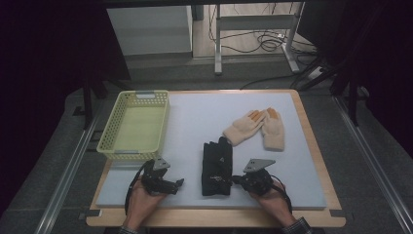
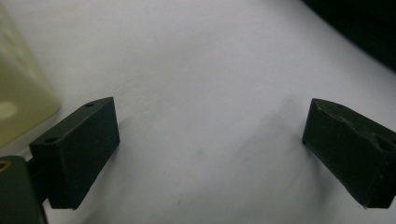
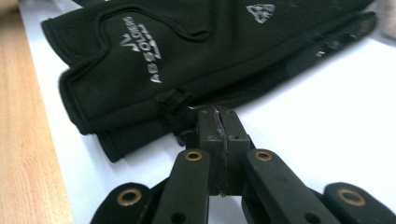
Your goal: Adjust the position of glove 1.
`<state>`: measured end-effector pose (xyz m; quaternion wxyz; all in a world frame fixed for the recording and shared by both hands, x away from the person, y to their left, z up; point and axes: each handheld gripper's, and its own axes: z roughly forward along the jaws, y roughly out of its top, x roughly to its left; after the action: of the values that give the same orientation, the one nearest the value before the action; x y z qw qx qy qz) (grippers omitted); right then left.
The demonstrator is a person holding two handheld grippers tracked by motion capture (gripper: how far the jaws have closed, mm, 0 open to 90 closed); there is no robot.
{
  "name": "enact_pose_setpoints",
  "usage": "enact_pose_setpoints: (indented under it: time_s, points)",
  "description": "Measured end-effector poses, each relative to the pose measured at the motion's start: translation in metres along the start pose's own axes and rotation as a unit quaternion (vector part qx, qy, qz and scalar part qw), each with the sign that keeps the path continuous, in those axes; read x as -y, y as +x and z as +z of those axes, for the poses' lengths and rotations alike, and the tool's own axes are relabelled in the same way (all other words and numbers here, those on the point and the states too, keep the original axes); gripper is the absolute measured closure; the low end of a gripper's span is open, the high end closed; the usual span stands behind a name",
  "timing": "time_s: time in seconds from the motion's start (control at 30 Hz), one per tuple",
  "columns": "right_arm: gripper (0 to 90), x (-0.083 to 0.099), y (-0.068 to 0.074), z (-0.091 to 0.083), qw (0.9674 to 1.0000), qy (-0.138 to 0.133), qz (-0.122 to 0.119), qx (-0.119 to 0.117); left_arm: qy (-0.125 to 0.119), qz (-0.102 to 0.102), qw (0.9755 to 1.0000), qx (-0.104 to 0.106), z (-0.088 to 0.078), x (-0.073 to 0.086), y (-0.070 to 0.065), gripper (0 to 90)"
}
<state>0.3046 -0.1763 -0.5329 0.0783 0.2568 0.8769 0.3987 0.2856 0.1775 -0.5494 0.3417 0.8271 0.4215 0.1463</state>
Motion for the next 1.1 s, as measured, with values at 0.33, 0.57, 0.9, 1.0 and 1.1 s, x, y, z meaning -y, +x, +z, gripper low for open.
enact_pose_setpoints:
  time_s: [0.33, 0.57, 0.9, 1.0, 1.1]
  points:
    - [88.4, -0.011, 0.011, 0.015, 0.9998, 0.002, -0.014, -0.012, -0.006, 0.008, 0.9999, 0.007, -0.006, 0.009, 0.005, 2.9]
    - [88.4, -0.021, 0.019, 0.029, 0.9995, 0.003, -0.023, -0.021, -0.005, 0.007, 0.9999, 0.008, -0.006, 0.009, 0.006, 3.1]
    - [88.2, -0.034, 0.029, 0.046, 0.9990, 0.006, -0.028, -0.033, -0.007, 0.006, 0.9999, 0.006, -0.005, 0.009, 0.005, 3.0]
    - [88.2, -0.039, 0.033, 0.052, 0.9987, 0.006, -0.033, -0.038, -0.007, 0.005, 0.9999, 0.006, -0.005, 0.009, 0.005, 2.9]
    - [87.9, -0.043, 0.038, 0.058, 0.9984, 0.006, -0.037, -0.042, -0.007, 0.006, 0.9999, 0.006, -0.005, 0.009, 0.005, 2.9]
